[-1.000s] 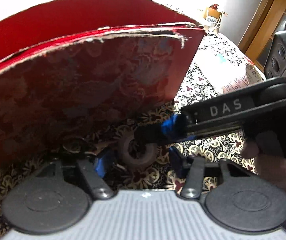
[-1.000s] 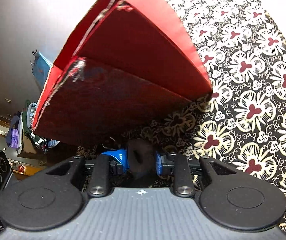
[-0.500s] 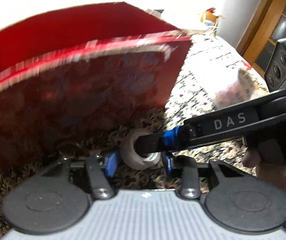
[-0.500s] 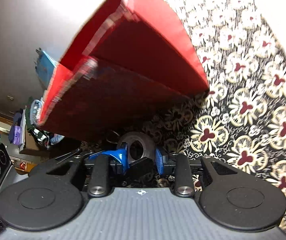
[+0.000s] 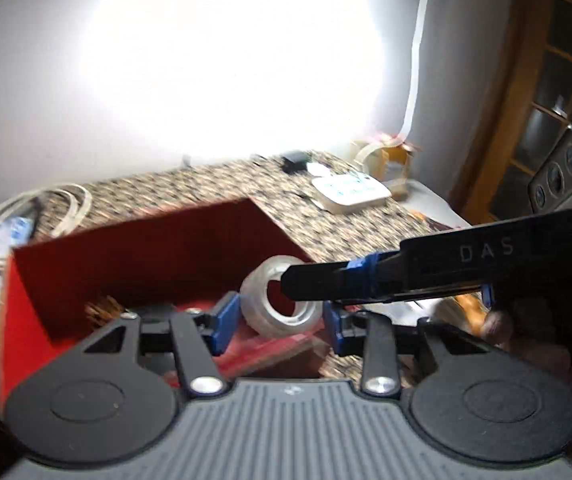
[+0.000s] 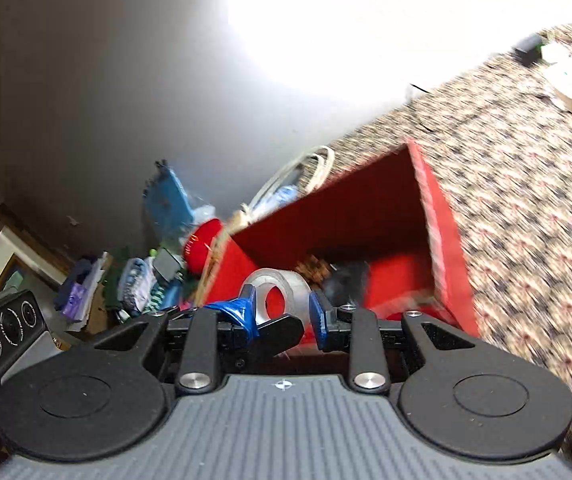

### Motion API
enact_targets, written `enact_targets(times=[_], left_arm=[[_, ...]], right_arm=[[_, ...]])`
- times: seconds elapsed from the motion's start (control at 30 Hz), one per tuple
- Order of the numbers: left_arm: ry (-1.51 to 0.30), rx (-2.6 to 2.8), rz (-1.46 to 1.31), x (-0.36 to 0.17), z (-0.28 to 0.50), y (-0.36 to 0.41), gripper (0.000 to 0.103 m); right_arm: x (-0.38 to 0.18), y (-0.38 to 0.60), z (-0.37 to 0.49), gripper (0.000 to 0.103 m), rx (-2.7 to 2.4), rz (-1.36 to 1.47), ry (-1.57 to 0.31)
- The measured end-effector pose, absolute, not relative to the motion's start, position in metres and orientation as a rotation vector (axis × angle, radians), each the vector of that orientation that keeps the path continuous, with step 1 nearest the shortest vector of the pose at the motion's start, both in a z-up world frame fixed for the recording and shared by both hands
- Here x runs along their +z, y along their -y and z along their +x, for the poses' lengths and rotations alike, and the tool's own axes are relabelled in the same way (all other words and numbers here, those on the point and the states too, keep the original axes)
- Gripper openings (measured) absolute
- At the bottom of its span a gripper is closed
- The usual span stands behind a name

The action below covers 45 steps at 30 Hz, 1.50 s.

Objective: Organize rigid objects
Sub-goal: 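Carry the tape roll over the box rim and open the right gripper, then raise the right gripper out of the box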

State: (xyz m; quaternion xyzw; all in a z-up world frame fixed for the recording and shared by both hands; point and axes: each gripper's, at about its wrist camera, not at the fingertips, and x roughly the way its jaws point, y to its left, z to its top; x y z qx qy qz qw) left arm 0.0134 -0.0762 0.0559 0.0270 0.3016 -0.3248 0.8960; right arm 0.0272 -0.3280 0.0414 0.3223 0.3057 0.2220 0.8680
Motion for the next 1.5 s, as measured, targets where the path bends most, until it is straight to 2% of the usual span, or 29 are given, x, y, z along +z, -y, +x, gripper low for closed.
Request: enact_targets(times=[0.13, 0.43, 0.57, 1.13, 1.4, 1.5], left_arm=[[-0.652, -0.587, 0.052, 0.051, 0.040, 0.060, 0.035], [-0.817, -0.403, 0.032, 0.007, 0.081, 0.018, 0.035], [-0.866, -0.355, 0.046, -0.006, 0.090, 0.015, 0.036], [-0.889, -0.239, 0.089, -0.004, 0.084, 0.020, 0.037], [-0.892, -0.169, 0.167, 0.011, 0.068, 0.033, 0.057], [-0.885, -0.155, 0.181, 0.017, 0.060, 0.035, 0.060]], right_arm=[[0.037, 0.304, 0.064, 0.012, 0.513, 0.626, -0.666], [0.000, 0.248, 0.132, 0.012, 0.582, 0.591, -0.882], [-0.010, 0.229, 0.143, 0.015, 0.551, 0.541, -0.949], [-0.013, 0.247, 0.134, 0.015, 0.446, 0.581, -0.880], [0.006, 0.249, 0.097, 0.016, 0.400, 0.479, -0.745], [0.011, 0.250, 0.083, 0.016, 0.384, 0.461, -0.708]])
